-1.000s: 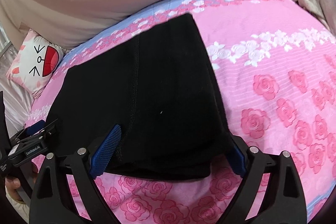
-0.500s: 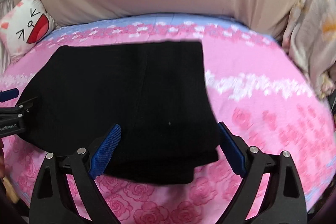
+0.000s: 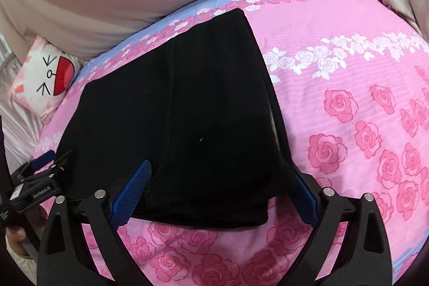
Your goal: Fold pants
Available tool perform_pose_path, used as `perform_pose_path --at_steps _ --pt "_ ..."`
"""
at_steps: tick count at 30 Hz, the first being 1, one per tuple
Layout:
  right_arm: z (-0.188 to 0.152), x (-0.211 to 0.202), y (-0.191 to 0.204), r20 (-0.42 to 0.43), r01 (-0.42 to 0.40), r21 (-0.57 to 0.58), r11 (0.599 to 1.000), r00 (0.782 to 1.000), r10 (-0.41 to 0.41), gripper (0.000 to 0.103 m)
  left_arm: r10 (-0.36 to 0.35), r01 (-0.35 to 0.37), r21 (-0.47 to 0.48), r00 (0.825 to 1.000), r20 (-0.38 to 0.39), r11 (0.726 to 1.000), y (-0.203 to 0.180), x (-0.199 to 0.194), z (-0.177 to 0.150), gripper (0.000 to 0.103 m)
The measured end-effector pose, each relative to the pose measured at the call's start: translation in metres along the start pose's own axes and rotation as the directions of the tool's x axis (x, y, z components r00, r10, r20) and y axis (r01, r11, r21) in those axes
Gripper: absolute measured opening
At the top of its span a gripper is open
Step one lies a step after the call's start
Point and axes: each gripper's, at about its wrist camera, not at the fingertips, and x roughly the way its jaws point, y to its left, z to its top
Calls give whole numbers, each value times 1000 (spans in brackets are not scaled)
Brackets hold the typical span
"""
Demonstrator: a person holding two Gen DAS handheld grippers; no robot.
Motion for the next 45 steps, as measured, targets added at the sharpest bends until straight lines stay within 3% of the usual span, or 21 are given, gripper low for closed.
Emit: perform_pose_path --at_steps 5,8,10,12,14,16,17,26,30,34,36,37,38,40,45 --pt "-1 -1 1 1 -9 8 1000 1000 9 92 -5 4 -17 1000 -5 1000 1 2 1 92" --pt "-2 -1 3 -3 -35 6 999 999 35 82 -12 12 -37 1000 -11 999 2 3 1 92" --pt "-2 0 2 -3 -38 6 999 999 38 82 -34 33 -64 999 -19 997 5 3 2 92" --pt "-2 1 -1 -1 -56 18 998 998 56 82 -91 88 -100 996 -25 991 8 4 3 92" --pt "-2 2 -2 6 -59 16 998 998 59 81 -196 186 -158 979 -52 970 12 13 1 92" --pt "-3 3 3 13 -49 -17 999 999 49 73 -284 266 -186 956 -79 946 12 29 -1 92" --pt "-3 2 3 13 -58 -15 998 998 58 68 -294 277 -190 954 -65 942 13 29 -1 91" --pt "-3 2 0 29 -67 11 998 997 67 66 -295 278 -196 953 -64 940 13 23 -1 86" --pt "-5 -4 -10 23 -66 26 997 998 66 76 -310 283 -243 948 -78 928 20 25 -1 93" --pt "-6 0 -13 23 -100 60 993 995 99 76 -307 281 -249 949 -69 927 21 25 -3 93" --pt "-7 0 -8 26 -89 31 996 996 88 64 -309 287 -234 949 -62 929 16 24 -4 85" --pt "-7 0 -7 27 -108 30 994 994 107 59 -313 293 -227 948 -54 929 15 21 -4 76" --pt "-7 -3 -8 30 -136 39 990 990 135 47 -308 291 -214 950 -48 932 14 17 -3 72" --pt "-3 -12 -4 46 -159 29 987 986 157 35 -301 291 -176 953 -31 940 14 7 0 36" --pt "6 -38 7 102 -237 19 971 967 234 30 -397 390 -185 918 -3 902 30 -17 9 28"
